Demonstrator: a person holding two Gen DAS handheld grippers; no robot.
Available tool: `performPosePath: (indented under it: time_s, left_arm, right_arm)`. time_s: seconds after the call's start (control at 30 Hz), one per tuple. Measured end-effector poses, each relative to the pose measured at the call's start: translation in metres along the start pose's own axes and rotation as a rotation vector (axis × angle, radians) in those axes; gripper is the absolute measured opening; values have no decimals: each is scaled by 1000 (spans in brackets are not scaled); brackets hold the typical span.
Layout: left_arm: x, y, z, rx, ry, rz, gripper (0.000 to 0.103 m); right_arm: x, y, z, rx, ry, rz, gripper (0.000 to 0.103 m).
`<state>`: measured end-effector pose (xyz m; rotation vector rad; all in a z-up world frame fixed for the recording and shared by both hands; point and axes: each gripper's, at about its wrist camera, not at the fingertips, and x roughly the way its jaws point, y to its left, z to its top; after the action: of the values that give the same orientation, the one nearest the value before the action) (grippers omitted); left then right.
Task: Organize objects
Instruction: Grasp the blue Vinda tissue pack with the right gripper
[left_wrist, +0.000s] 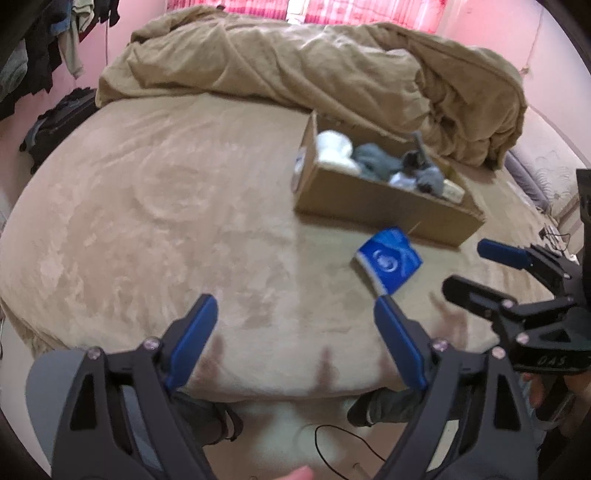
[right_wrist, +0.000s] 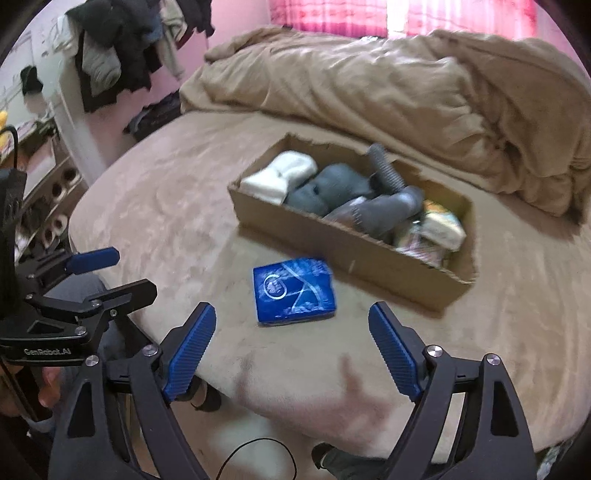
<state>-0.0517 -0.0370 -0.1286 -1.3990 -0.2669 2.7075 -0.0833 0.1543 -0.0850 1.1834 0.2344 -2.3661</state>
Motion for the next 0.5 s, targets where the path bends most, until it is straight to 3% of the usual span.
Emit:
performPosePath:
  time_s: [0.27, 0.5]
  left_arm:
    - [33, 16, -3, -53, 61, -18, 88]
    - [58, 22, -4, -57, 95, -12, 88]
  right_arm:
    - [54, -1, 3, -31, 69, 40, 88]
    - [92, -4, 10, -68, 115, 13, 88]
